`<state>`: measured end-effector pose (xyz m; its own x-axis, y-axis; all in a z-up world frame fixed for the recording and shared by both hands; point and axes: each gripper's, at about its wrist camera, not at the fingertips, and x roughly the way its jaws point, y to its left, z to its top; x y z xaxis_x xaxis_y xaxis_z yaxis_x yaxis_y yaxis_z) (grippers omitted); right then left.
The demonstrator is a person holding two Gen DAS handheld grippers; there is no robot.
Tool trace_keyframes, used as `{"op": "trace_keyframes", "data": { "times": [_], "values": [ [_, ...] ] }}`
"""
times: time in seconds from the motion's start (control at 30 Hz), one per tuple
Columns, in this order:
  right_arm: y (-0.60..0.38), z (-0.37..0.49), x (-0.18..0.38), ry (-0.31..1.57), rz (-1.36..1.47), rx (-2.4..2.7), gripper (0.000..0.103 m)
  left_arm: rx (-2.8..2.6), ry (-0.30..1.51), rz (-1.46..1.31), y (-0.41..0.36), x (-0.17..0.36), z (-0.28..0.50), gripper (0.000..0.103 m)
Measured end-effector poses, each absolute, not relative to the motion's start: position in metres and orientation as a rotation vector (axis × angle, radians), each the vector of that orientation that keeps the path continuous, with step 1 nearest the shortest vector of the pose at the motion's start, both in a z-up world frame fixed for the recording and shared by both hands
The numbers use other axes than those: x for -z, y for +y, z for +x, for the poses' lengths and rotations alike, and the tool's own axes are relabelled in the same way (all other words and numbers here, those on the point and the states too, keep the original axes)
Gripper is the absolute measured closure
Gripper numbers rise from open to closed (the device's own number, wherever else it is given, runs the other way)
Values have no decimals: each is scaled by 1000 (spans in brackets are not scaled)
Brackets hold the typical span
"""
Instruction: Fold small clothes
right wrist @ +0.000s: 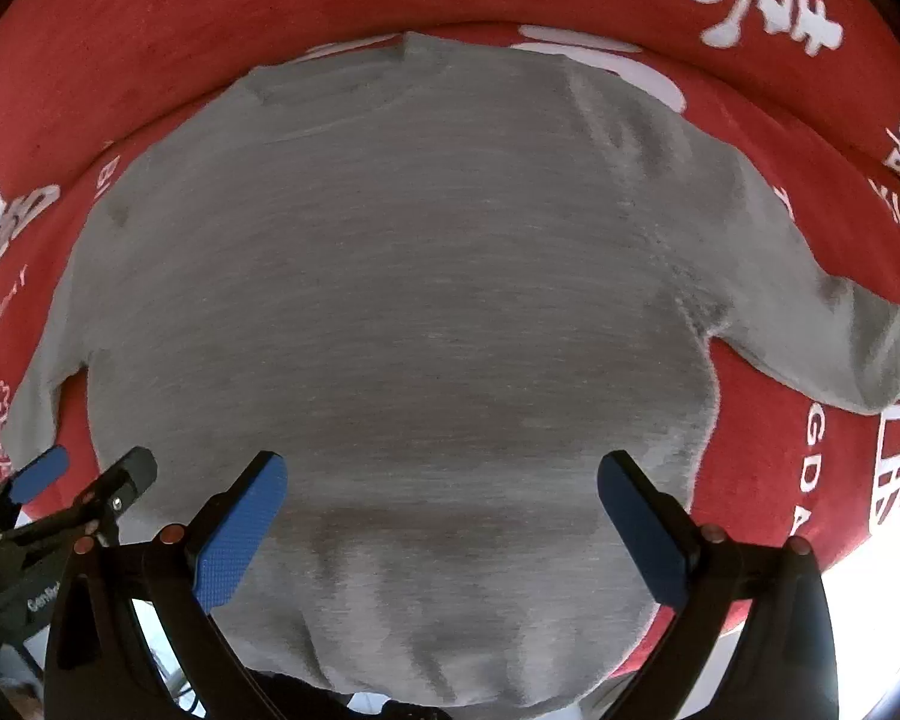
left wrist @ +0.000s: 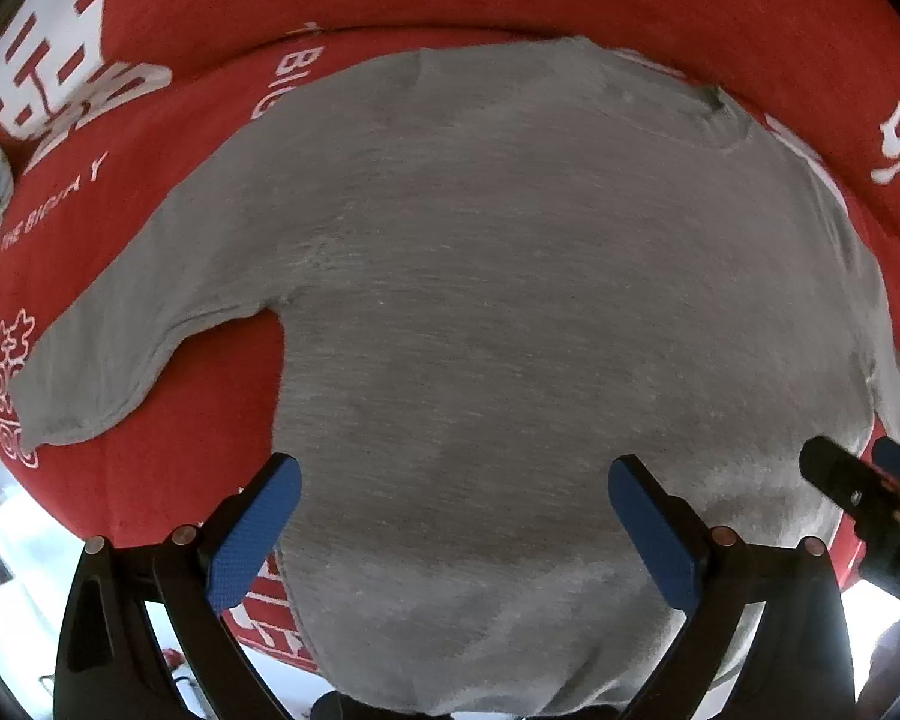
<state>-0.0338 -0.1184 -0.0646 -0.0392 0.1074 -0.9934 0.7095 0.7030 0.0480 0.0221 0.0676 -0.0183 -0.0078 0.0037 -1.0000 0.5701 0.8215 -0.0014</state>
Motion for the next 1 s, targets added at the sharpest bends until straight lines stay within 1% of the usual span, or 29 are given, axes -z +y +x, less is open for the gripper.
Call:
{"op": "trace_keyframes", "data": {
  "times": [0.1, 0.27, 0.47, 0.6, 0.73, 0.83, 0.93, 0.97, 1.0],
  "values": [
    [-107, -26, 64, 1566, 672, 530, 0, 466, 1530, 394, 85, 18, 35, 0],
    [-86, -8, 62, 1554, 650, 487, 0, 403, 1524, 245, 137, 22, 68, 0],
    [-56, 13, 65, 1554, 628, 425, 0, 245, 1496, -11, 237, 34, 111, 0],
    [-31, 25, 70, 1573, 613, 379, 0, 118, 1502, -187, 308, 59, 134, 0],
    [-6, 33, 74, 1598, 584, 332, 0, 108, 1534, -340, 341, 84, 148, 0],
    [13, 39, 76, 1609, 547, 295, 0, 134, 1499, -363, 346, 87, 161, 0],
    [30, 46, 79, 1624, 530, 263, 0, 119, 1467, -452, 359, 92, 174, 1],
    [35, 52, 83, 1627, 528, 257, 0, 95, 1450, -468, 363, 94, 177, 4],
    [41, 53, 83, 1631, 525, 247, 0, 73, 1444, -467, 364, 94, 179, 17]
  ]
}}
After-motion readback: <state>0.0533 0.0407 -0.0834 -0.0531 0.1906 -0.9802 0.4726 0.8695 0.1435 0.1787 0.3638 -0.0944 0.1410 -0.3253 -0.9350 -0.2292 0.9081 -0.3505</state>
